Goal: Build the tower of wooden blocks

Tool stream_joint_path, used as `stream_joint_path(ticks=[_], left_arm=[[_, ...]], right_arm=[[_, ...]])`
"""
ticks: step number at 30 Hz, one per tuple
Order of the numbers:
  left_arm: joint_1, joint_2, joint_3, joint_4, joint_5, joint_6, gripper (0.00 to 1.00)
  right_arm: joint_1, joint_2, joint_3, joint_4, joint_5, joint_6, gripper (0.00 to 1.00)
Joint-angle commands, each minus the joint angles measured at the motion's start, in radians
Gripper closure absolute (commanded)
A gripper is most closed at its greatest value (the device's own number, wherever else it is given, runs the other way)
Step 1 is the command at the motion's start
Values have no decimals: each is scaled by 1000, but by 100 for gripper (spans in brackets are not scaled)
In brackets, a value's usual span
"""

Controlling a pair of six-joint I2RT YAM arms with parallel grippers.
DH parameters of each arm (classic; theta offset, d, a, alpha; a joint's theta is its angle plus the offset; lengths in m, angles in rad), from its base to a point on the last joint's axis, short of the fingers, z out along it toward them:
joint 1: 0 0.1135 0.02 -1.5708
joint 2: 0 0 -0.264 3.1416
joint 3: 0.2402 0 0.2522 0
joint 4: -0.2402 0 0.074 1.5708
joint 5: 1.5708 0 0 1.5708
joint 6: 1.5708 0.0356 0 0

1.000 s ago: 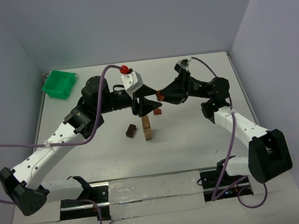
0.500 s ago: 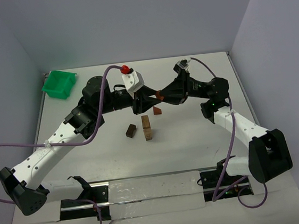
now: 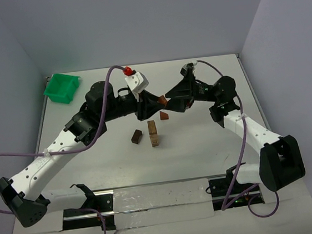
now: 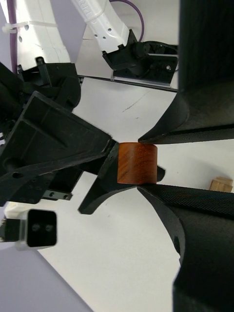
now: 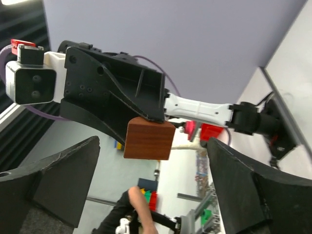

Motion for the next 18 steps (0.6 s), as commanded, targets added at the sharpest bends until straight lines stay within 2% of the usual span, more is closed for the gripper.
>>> stream_joint_path(ticks=[1,3,4,5,7,8,10,11,14,18], left_arm=[[-2,-59,1,-100,-69,-73,100],[-2,-69,7,-146,-93,-91,100],[-3,-70,15,-181,-109,-109,100],[-3,-69,26,-226,-129,-137,100],[-2,-58,39,-272,-266,-220,100],[-3,-36,60,-335,-335,-319,100],[4,-18,84,-404,-449,-429,100],[7,-15,82,-426,-464,-481,100],[8,-17,70,-431,-451,-557,100],[8,28,109,-521,-434,-669,100]], right_arm=[[-47,-36,94,-230,-19,-234,0],[-80,-47,151,-481,-3,-444,0],[-97,-48,201,-586,21,-602,0],[-117,-50,276,-835,77,-831,0],[-124,-53,346,-1099,207,-1021,0],[-127,-60,377,-1167,244,-1107,0],[-134,-80,393,-1197,298,-1169,0],[-144,-88,394,-1211,318,-1192,0],[-170,-98,386,-1227,344,-1213,0],[-248,-105,351,-1230,359,-1212,0]])
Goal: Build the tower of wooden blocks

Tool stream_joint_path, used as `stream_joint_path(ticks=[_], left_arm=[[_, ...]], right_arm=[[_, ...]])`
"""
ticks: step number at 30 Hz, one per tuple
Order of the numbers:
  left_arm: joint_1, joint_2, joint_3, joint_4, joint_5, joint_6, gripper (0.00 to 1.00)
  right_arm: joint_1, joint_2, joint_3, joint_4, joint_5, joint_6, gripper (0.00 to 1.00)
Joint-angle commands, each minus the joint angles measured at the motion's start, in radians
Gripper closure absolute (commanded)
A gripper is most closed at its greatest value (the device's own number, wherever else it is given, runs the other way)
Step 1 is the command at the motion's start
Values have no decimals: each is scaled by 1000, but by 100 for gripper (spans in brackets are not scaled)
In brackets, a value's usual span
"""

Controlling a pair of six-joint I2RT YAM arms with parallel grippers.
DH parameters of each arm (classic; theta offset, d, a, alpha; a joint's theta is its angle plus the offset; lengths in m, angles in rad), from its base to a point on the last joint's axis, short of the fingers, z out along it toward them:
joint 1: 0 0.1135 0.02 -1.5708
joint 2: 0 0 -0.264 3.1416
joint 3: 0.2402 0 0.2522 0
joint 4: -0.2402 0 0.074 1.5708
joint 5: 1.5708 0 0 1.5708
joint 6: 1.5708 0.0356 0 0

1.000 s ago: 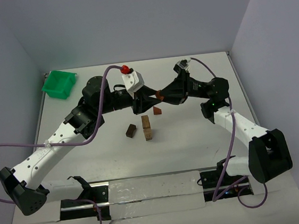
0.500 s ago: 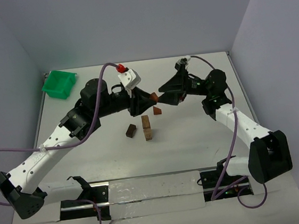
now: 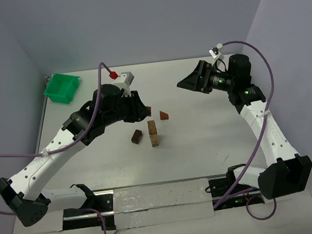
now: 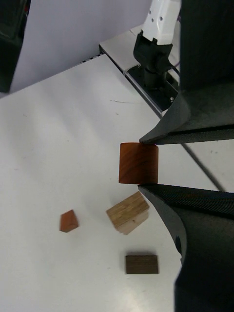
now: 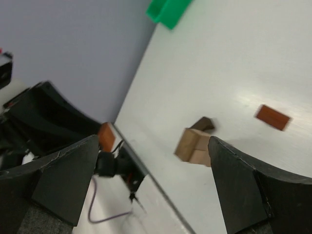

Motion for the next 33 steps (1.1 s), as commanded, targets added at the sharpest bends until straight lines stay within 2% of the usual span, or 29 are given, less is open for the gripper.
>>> stream_joint_path(ticks=[1,5,9,15,25,33], left_arm=[[0,56,88,-142,-31,-180,100],[1,117,140,-212,-27,-222,100],[23,154,146,-244,50,-309,100],[116,223,100,-266,155,-374,100],[143,273,129,-296,75,-396,100],[125,288,78,-292,53,-411,100]], right_arm=[[-71,-21,-14,-86,72,-104,0],[-101,-36,-48,-84,89,-118,0],[-104,-47,-74,-84,102,-129,0],[-105,-45,-82,-99,103,-143,0],[-104,-39,-83,-84,85,-115,0],[-104,-54,-70,-115,120,-129,1]])
